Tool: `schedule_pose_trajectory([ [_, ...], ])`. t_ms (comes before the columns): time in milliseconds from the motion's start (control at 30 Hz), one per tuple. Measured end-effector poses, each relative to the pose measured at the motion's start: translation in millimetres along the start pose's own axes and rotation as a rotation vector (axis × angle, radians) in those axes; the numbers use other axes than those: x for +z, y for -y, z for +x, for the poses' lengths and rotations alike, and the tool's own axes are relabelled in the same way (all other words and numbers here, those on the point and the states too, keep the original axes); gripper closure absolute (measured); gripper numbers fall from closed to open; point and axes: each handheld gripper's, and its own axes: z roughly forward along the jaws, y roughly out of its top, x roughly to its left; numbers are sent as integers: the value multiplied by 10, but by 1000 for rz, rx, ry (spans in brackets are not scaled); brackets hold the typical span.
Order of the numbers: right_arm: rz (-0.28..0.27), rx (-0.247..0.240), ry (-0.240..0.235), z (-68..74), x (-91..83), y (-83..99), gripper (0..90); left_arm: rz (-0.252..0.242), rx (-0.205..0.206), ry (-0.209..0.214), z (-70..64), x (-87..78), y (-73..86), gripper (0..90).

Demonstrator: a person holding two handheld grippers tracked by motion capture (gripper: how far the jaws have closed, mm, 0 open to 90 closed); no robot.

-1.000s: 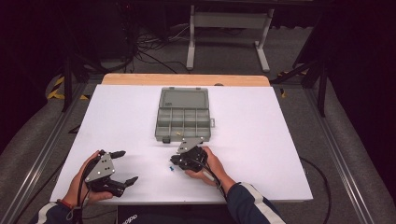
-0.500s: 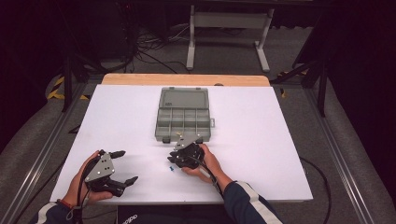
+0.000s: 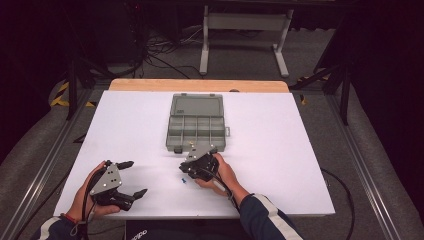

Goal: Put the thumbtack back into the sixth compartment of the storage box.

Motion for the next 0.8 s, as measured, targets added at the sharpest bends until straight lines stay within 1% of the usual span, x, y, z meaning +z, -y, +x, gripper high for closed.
schedule_pose_trajectory([
  [133, -16, -5, 15, -16, -49, -41, 845, 1, 0, 1, 0, 1, 0, 63],
  [333, -59, 1, 44, -100, -143, -141, 845, -6, -8, 1, 5, -7, 3, 62],
  [367, -59, 1, 44, -100, -143, -141, 845, -7, -11, 1, 5, -7, 4, 62],
  [433, -75, 10, 58, -150, -185, -182, 845, -7, -10, 1, 6, -8, 5, 61],
  [467, -75, 10, 58, -150, -185, -182, 845, -7, -10, 1, 5, -7, 5, 61],
  [500, -87, 17, 70, -190, -215, -212, 845, -6, -8, 1, 4, -5, 3, 61],
  [567, -90, 22, 73, -203, -224, -221, 845, -6, -8, 1, 4, -5, 3, 61],
  [800, -102, 31, 104, -310, -279, -320, 845, -6, -10, 1, 3, -2, 3, 61],
])
